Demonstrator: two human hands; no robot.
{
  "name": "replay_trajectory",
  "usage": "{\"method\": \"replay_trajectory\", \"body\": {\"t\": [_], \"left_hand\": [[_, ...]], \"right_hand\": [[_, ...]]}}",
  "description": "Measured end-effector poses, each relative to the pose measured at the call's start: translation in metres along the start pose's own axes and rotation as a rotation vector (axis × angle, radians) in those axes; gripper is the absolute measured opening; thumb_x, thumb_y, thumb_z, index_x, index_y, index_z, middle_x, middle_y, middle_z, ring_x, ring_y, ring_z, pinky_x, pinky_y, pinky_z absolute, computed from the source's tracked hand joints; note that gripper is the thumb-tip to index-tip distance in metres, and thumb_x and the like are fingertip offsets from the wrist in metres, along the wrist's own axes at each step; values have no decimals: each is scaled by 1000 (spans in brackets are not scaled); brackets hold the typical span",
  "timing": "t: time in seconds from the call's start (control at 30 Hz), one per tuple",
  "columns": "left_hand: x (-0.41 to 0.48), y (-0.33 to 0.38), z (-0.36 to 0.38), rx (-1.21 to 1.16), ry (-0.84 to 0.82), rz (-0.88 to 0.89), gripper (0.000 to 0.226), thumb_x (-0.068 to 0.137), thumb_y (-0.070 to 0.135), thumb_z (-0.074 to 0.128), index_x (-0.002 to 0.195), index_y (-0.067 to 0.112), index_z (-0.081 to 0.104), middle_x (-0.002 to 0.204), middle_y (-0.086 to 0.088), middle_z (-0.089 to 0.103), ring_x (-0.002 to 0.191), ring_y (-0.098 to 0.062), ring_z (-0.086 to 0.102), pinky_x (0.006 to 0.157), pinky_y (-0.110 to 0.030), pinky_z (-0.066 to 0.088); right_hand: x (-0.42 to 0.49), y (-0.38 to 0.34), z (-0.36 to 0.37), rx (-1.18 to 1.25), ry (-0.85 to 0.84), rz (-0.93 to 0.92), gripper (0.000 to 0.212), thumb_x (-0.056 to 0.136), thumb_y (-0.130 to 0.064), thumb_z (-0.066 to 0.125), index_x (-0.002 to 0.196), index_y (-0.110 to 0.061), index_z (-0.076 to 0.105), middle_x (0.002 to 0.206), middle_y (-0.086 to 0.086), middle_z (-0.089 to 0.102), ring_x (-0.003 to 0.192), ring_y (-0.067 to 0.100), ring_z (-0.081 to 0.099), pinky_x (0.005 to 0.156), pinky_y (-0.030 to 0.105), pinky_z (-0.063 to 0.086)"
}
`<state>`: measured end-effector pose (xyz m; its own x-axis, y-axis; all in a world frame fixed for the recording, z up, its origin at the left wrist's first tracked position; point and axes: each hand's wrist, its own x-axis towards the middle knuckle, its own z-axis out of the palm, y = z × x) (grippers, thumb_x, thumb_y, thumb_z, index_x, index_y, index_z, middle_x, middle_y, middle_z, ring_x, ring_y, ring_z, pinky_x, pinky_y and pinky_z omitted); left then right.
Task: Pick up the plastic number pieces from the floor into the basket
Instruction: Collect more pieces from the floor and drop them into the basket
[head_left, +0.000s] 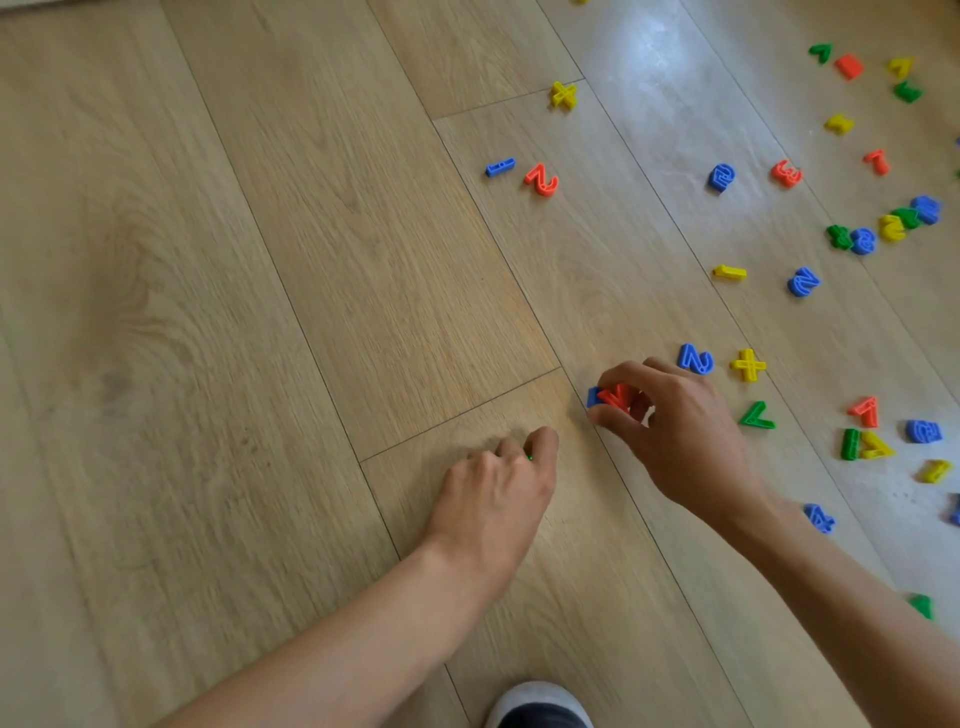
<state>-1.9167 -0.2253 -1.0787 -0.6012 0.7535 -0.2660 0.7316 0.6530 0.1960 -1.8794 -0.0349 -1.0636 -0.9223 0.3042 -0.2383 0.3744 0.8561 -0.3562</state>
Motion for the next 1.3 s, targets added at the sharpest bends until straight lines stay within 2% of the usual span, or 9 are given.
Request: {"method": "replay_trajectory", "body": {"t": [0.13, 0.23, 0.33, 0.43, 0.57, 0.73, 0.97, 1.2, 1.3], "left_hand": [[7, -9, -14, -126, 38, -71, 33, 63, 14, 80, 78, 18, 51, 57, -1, 56, 45, -24, 57, 39, -28, 24], [9, -34, -27, -1063, 14, -348, 10, 85, 21, 58, 77, 17, 52, 61, 2, 56, 54, -19, 51, 48, -28, 38], [0, -49, -43, -1953, -80, -374, 10, 89, 13, 52, 80, 15, 53, 60, 1, 51, 45, -10, 38, 39, -19, 30], [-17, -58, -52, -2366, -67, -337, 6, 86, 14, 51, 85, 14, 58, 61, 2, 48, 46, -6, 34, 38, -14, 25], [-33, -72, -67, -2617, 66, -440, 32, 89, 32, 52, 68, 16, 69, 57, 2, 51, 42, -5, 39, 38, -14, 26], [-54, -141, -114, -2260, 354, -611, 62, 102, 34, 31, 51, 22, 66, 51, 5, 54, 39, -5, 37, 36, -17, 24], [-128, -327, -186, -1745, 688, -895, 32, 95, 27, 33, 74, 15, 54, 54, -3, 55, 35, -11, 33, 32, -13, 19], [-199, -460, -185, -1123, 311, -1177, 21, 92, 25, 46, 85, 10, 58, 74, -10, 54, 47, -20, 45, 32, -18, 33], [-207, -480, -171, -1001, 86, -1154, 28, 83, 24, 60, 105, 7, 64, 93, -12, 57, 68, -26, 58, 58, -31, 56]], "right_hand": [[-5, -20, -9, 292, 69, 28, 11, 86, -38, 69, 95, -31, 67, 83, -7, 64, 78, 10, 62, 68, 31, 55], [-5, -53, -19, 583, 47, -51, 8, 84, -38, 70, 88, -31, 69, 75, 1, 65, 68, 18, 65, 60, 37, 53], [-6, -89, -26, 784, -6, -166, 11, 83, -37, 71, 90, -28, 71, 75, 7, 65, 65, 23, 61, 53, 32, 49], [-6, -122, -31, 861, 14, -277, 9, 84, -28, 72, 91, -23, 72, 75, -1, 66, 65, 12, 61, 56, 21, 49], [-1, -166, -30, 616, 23, -414, 10, 86, -30, 75, 95, -25, 74, 85, -6, 64, 73, 19, 65, 61, 34, 54], [37, -250, -30, 380, 41, -678, 13, 86, -31, 69, 97, -25, 74, 83, -9, 59, 68, 5, 57, 62, 13, 45], [120, -453, -1, 726, -310, -694, 11, 86, -28, 75, 86, -17, 72, 71, 7, 69, 61, 24, 62, 64, 39, 54], [152, -572, 53, 618, -756, -548, 17, 89, -5, 69, 106, 1, 70, 91, 22, 72, 79, 27, 72, 76, 30, 62], [156, -578, 64, 457, -749, -572, 24, 90, 3, 58, 103, -10, 73, 96, 19, 75, 88, 29, 76, 84, 38, 62]]}}
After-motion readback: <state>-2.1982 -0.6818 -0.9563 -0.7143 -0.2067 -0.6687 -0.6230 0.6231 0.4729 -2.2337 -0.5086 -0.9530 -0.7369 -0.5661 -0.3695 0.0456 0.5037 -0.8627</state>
